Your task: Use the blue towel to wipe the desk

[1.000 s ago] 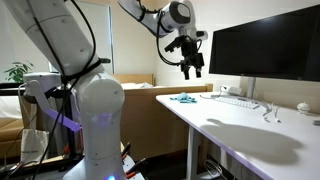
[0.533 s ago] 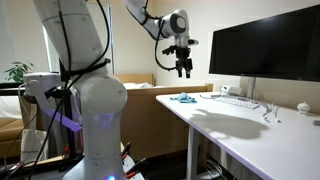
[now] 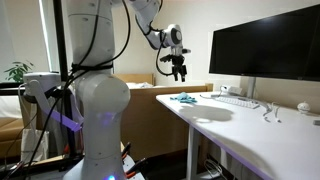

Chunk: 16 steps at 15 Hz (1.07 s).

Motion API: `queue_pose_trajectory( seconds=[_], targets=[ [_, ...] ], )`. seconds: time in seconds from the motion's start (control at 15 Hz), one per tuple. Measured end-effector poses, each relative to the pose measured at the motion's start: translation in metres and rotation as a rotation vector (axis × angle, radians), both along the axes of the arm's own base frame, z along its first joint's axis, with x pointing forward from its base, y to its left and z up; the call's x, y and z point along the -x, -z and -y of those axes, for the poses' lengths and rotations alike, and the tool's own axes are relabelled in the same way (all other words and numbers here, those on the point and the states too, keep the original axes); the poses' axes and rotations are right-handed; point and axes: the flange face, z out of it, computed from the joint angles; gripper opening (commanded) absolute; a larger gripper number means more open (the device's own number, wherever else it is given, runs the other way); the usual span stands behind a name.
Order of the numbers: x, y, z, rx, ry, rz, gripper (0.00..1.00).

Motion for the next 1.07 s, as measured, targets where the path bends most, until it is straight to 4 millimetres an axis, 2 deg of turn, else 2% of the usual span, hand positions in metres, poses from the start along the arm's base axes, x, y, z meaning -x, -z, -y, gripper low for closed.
queue_pose_trajectory(
  seconds=[0.27, 0.47, 0.8, 1.07],
  targets=[
    [-0.029, 0.008, -0.036, 0.017, -0.035, 0.028, 1.00],
    [-0.043, 0.009, -0.056, 0.018, -0.061, 0.030, 1.00],
    [-0.047, 0.005, -0.058, 0.018, -0.058, 0.031, 1.00],
    [-0.055, 0.016, -0.052, 0.017, -0.050, 0.025, 1.00]
  ],
)
